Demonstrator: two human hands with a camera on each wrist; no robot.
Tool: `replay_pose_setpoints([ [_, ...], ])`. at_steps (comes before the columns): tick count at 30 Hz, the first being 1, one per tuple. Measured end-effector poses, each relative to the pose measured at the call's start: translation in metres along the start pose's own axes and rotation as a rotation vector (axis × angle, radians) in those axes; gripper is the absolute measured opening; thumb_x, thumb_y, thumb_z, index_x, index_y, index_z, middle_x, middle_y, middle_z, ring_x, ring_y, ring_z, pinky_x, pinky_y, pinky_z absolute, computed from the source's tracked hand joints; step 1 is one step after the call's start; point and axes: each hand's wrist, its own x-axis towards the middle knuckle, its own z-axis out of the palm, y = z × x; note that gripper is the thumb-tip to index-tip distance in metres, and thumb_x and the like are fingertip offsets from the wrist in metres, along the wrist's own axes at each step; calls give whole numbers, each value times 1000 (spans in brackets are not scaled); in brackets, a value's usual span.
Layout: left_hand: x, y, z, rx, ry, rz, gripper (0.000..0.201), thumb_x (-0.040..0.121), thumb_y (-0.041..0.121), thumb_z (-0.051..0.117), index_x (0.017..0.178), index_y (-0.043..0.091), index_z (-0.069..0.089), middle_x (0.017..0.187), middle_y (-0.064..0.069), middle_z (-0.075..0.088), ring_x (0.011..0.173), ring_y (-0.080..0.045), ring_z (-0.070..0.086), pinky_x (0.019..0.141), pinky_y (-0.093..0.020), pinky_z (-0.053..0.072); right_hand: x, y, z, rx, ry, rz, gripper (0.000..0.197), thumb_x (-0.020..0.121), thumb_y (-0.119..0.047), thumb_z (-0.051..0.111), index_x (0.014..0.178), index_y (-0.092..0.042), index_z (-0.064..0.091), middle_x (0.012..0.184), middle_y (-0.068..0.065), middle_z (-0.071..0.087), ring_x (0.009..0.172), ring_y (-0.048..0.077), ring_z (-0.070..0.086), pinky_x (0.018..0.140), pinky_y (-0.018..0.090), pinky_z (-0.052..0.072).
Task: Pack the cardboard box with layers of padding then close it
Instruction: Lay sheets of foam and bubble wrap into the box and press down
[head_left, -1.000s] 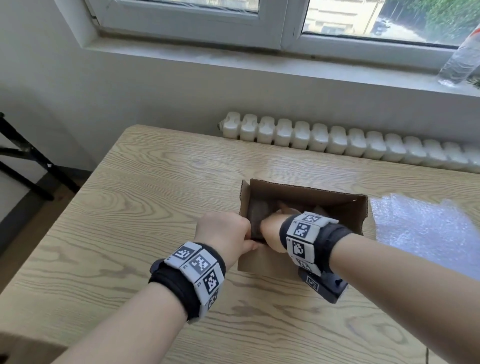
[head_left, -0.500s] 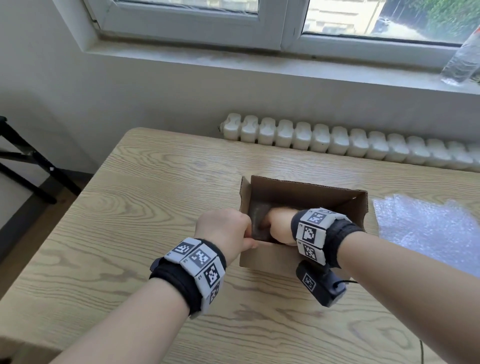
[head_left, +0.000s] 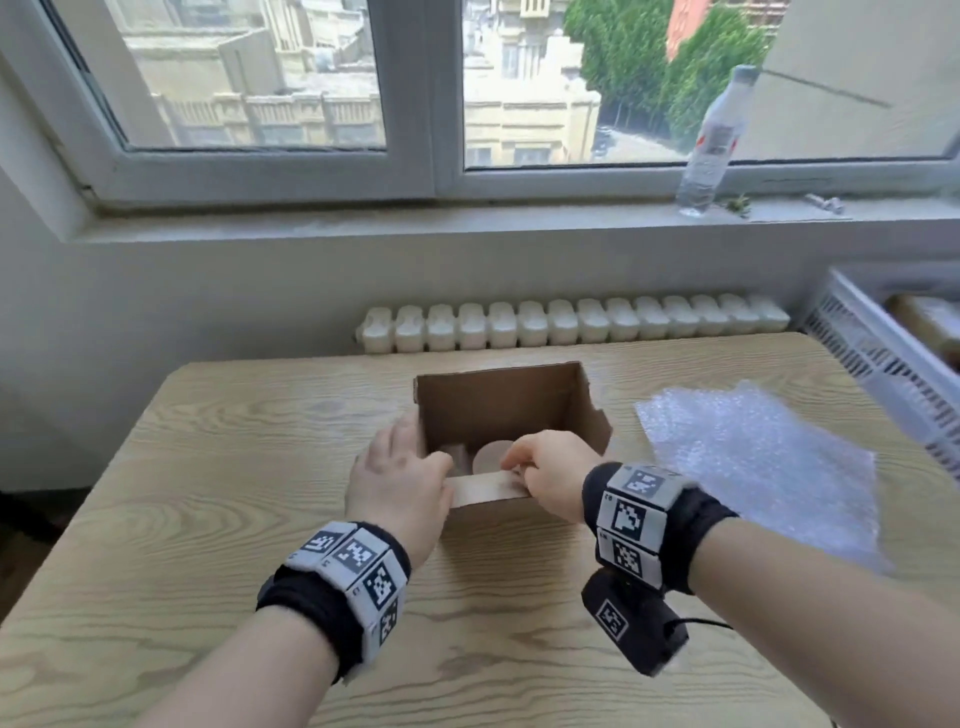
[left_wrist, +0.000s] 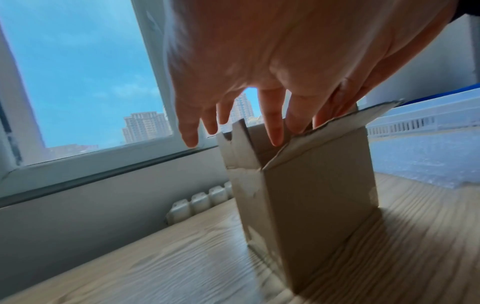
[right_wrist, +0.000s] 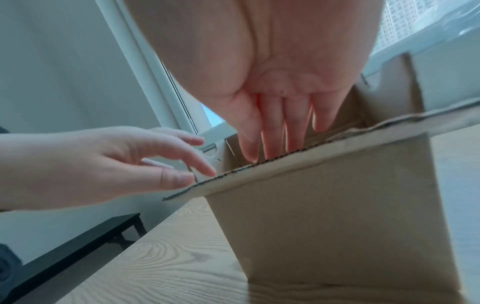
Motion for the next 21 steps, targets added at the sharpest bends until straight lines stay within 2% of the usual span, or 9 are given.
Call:
replay_pose_setpoints([
  [3, -4, 19, -4, -37, 64, 115, 31, 97, 37, 39, 124, 28, 52, 160, -7, 5, 147, -26, 6, 119, -38, 13, -23, 12, 1, 95, 158, 5, 38, 93, -8, 39, 119, -21, 63, 127, 0, 61, 120, 18, 54, 102, 32, 44],
  [7, -2, 51, -9, -90, 145, 327, 33, 98, 30, 39, 127, 28, 54, 154, 1, 29, 143, -17, 22, 117, -31, 19, -51, 34, -8, 183, 329, 35, 36, 92, -5, 40, 113, -16, 67, 120, 2, 64, 114, 18, 57, 99, 31, 45],
  [11, 4, 89, -14, -115, 105, 477, 36, 99, 27, 38, 132, 28, 52, 144, 11, 43, 136, -10, 33, 112, -24, 24, -67, 75, -19, 219, 389, 141, 35, 92, -4, 39, 112, -15, 66, 121, 2, 61, 114, 18, 56, 98, 28, 44],
  [14, 12, 120, -13, -127, 53, 520, 35, 99, 26, 37, 131, 29, 51, 138, 12, 48, 131, -9, 39, 107, -24, 31, -71, 117, -25, 178, 361, 230, 36, 93, -4, 39, 117, -14, 64, 129, 3, 56, 119, 19, 53, 103, 29, 41],
  [16, 19, 143, -11, -137, 1, 532, 34, 99, 25, 37, 130, 28, 52, 136, 11, 51, 129, -11, 43, 105, -28, 38, -73, 148, -28, 129, 306, 292, 37, 95, -4, 38, 122, -14, 61, 135, 3, 50, 125, 20, 50, 106, 31, 38],
  [21, 41, 202, 8, -146, -90, 540, 33, 98, 24, 41, 127, 25, 56, 132, 4, 55, 123, -17, 49, 100, -36, 43, -76, 224, -25, 30, 87, 423, 42, 97, -9, 35, 136, -16, 50, 158, -1, 18, 142, 23, 30, 112, 36, 33],
])
